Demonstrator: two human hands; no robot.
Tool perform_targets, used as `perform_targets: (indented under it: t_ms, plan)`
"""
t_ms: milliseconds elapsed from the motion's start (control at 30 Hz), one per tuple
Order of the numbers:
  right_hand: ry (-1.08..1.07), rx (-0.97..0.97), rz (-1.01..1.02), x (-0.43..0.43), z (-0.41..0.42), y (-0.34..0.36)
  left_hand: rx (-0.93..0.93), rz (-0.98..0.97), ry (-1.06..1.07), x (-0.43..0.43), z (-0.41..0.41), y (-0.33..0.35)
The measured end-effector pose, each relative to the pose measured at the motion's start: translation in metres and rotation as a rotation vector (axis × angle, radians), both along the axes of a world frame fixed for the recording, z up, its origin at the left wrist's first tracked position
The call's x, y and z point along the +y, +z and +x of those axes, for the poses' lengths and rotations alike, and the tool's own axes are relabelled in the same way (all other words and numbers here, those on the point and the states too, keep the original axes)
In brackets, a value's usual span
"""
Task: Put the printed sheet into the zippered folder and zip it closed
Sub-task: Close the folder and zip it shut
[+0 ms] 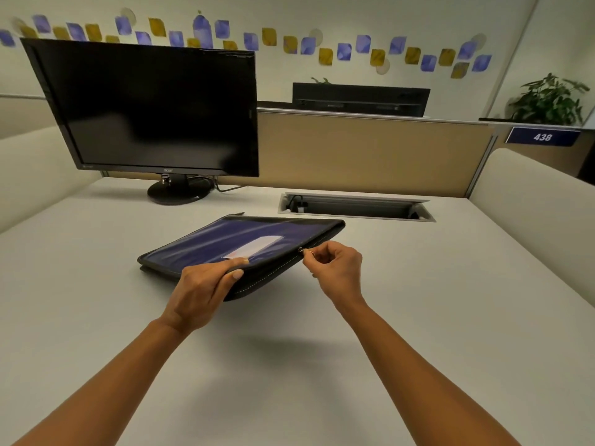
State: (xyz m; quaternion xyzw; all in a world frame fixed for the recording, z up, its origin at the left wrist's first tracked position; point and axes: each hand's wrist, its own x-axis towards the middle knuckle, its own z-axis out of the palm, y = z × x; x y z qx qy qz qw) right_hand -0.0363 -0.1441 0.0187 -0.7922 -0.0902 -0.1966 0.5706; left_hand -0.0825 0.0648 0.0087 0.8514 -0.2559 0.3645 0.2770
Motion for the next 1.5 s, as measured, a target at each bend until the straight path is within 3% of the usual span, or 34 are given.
perform_targets:
  t_ms: [533,933,1267,1500]
  plan:
    - [0.010,-0.199,-0.012,-0.003,0.010,0.012,-0.065,0.249,0.019,-0.005,0.006,0.030]
    - [-0.066,-0.228,0.054,-0.035,0.045,0.026,-0.071,0.063,-0.024,0.003,-0.002,0.043]
    - [-0.175,-0.217,-0.077,-0.061,0.072,0.021,-0.101,0.028,-0.049,0.002,-0.001,0.040]
    - [-0.230,-0.048,0.236,-0.047,0.064,0.015,-0.137,0.018,-0.019,-0.006,0.005,0.040]
